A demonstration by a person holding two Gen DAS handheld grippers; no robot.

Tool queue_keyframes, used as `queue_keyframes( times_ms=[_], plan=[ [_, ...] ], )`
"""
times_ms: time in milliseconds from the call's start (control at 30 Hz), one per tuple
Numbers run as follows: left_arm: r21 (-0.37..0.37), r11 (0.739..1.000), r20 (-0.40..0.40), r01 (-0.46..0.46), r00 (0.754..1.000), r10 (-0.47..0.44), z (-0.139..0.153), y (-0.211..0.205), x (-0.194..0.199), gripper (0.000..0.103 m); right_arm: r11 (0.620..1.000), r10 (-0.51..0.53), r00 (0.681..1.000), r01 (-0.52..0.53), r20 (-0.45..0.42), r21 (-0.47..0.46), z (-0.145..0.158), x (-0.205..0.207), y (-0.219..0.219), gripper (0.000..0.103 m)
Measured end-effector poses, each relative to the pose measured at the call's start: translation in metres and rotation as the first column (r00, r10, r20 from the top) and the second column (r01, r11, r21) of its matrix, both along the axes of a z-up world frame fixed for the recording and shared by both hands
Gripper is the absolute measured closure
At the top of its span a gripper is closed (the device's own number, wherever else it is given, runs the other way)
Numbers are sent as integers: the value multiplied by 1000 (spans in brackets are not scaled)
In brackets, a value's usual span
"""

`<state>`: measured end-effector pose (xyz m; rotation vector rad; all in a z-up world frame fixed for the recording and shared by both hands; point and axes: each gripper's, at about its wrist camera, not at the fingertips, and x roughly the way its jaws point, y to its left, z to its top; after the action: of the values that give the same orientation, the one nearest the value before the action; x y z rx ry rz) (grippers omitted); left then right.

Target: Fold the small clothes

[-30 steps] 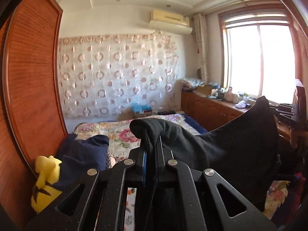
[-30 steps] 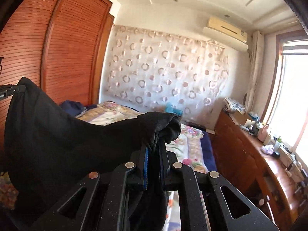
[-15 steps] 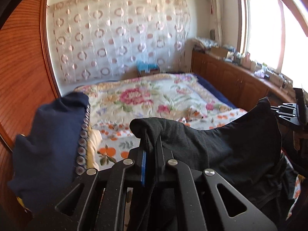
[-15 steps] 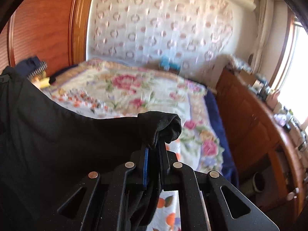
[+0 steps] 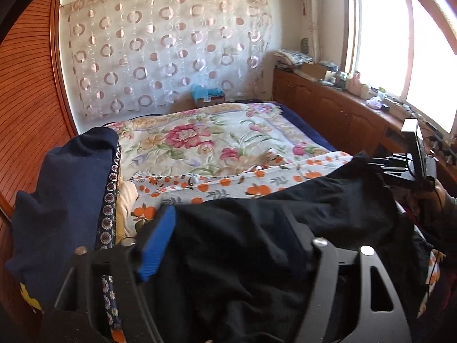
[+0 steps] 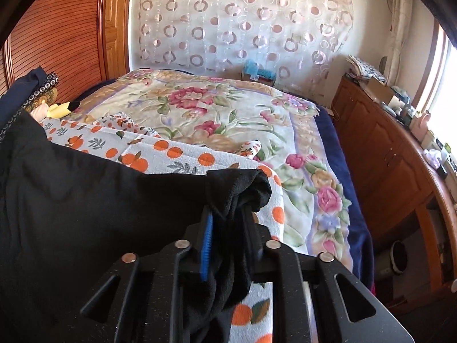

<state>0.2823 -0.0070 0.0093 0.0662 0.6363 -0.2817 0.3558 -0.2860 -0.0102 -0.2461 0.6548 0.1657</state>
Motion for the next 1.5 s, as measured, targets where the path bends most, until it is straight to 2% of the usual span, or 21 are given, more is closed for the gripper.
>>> queue_keyframes(
  times_ms=[33,100,133,233,400,600,833,1033,1167,1300,1367,1500],
  plan=[
    [-4,1000,0,13,1000,-13,1,-2,-7,29,1000,-1,1000,1,16,6,-2,-2,0,72],
    [-11,999,1,30,1000,-30,2,-3,-20,29,999,4,1000,-5,30,34,2,-17,-1,56],
    [-11,999,0,39,999,-39,1,-4,-27,29,999,4,999,-5,36,49,2,-24,-2,55],
    [-14,998,-19,59,998,-59,-7,-6,-43,29,997,16,999,-20,51,78,11,-56,-3,54],
    [-18,998,-62,62,996,-63,-29,-6,-66,29,994,29,998,-34,54,108,9,-106,-4,54],
    [-49,998,-116,40,992,-46,-57,2,-91,29,991,34,999,-34,0,130,-20,-151,-5,54],
    [-83,997,-163,6,986,-20,-86,11,-112,29,980,23,998,-13,-51,197,-56,-192,-16,54],
    [-92,996,-193,-2,981,-16,-89,12,-106,29,975,16,999,-6,-41,222,-48,-181,-23,54],
    [-121,992,-217,18,975,-44,-87,4,-105,29,974,4,1000,1,-26,226,-42,-169,-23,54],
    [-150,988,-249,39,966,-76,-90,-9,-102,30,975,-31,997,46,-73,219,-49,-149,-26,54],
    [-133,990,-260,36,963,-70,-93,-16,-100,42,975,-33,994,55,-104,217,-55,-143,-24,54],
    [-129,989,-279,74,954,-107,-98,-33,-101,46,975,-16,993,42,-117,220,-55,-138,-17,54]
  ],
)
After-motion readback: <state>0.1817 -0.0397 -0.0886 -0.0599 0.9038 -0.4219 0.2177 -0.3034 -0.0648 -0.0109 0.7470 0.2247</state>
